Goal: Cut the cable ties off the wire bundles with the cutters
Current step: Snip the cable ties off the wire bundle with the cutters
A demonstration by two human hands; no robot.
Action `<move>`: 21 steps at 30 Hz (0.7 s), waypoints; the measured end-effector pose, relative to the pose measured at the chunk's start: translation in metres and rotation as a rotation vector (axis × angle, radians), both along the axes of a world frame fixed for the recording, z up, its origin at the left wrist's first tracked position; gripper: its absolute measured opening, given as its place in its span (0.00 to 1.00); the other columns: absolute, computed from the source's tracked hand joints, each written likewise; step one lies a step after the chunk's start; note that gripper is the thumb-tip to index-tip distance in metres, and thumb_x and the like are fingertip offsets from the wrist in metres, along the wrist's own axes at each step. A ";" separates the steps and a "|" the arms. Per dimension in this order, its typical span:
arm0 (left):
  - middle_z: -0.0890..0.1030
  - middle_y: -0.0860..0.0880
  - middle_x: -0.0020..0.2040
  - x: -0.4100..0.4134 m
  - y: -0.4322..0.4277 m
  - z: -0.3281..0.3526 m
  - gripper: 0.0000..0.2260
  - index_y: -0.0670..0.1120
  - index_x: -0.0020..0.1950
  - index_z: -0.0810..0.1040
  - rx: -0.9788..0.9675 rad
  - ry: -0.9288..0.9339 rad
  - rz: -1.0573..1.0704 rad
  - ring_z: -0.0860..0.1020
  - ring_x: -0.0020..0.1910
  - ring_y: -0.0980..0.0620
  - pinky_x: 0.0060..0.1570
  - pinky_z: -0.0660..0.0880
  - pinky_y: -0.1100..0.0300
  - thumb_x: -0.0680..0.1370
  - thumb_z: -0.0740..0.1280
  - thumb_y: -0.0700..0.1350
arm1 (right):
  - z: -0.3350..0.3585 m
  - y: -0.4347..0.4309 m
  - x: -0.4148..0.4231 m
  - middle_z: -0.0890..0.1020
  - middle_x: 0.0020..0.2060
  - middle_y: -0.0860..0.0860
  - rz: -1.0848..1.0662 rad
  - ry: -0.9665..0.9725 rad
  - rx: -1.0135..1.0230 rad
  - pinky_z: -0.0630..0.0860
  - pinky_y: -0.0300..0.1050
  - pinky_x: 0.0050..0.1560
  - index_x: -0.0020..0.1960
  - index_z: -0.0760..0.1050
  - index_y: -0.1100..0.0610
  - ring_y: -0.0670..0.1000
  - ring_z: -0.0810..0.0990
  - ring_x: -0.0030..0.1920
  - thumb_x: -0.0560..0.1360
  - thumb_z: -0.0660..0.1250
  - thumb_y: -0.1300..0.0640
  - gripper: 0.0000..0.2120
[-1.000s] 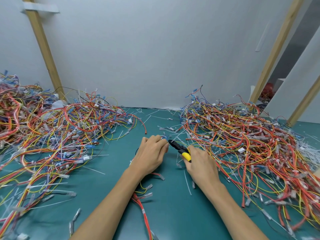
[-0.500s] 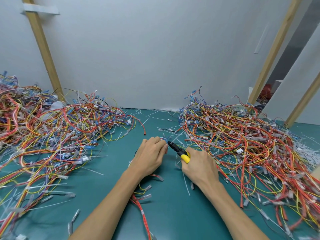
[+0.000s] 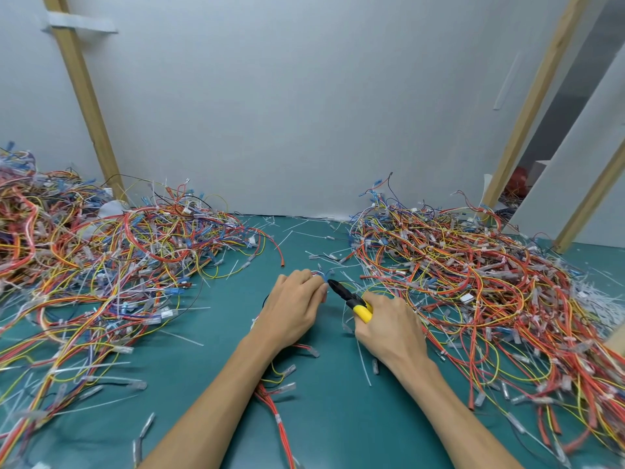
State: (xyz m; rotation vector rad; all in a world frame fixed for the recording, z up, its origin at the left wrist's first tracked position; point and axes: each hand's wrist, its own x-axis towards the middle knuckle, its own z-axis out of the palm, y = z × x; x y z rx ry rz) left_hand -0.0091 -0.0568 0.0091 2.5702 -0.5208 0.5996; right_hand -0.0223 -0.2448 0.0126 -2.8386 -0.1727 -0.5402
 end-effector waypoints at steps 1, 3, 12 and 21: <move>0.72 0.52 0.45 0.000 0.000 0.001 0.12 0.49 0.48 0.75 -0.006 -0.005 0.004 0.72 0.50 0.49 0.51 0.63 0.56 0.84 0.55 0.49 | 0.000 0.000 0.000 0.67 0.28 0.46 -0.016 -0.001 -0.001 0.62 0.46 0.32 0.40 0.70 0.50 0.56 0.70 0.34 0.72 0.65 0.47 0.08; 0.73 0.52 0.52 0.000 0.003 0.002 0.11 0.51 0.57 0.76 -0.024 -0.011 0.017 0.70 0.54 0.50 0.55 0.64 0.55 0.83 0.56 0.52 | 0.001 -0.002 0.000 0.67 0.28 0.46 -0.055 -0.005 0.001 0.63 0.46 0.32 0.41 0.70 0.50 0.57 0.71 0.34 0.73 0.64 0.46 0.08; 0.70 0.49 0.57 0.001 0.035 0.015 0.21 0.52 0.61 0.66 -0.076 0.089 0.279 0.70 0.57 0.46 0.55 0.67 0.51 0.74 0.64 0.62 | 0.007 -0.021 0.002 0.74 0.36 0.48 -0.110 0.064 0.006 0.67 0.45 0.35 0.50 0.68 0.48 0.54 0.73 0.38 0.75 0.61 0.34 0.17; 0.78 0.47 0.46 0.002 0.044 0.018 0.19 0.51 0.45 0.74 0.123 0.498 0.321 0.77 0.49 0.43 0.44 0.72 0.54 0.72 0.64 0.66 | 0.028 -0.033 0.000 0.72 0.49 0.43 0.167 0.338 0.048 0.70 0.46 0.48 0.51 0.69 0.42 0.48 0.72 0.52 0.67 0.70 0.38 0.18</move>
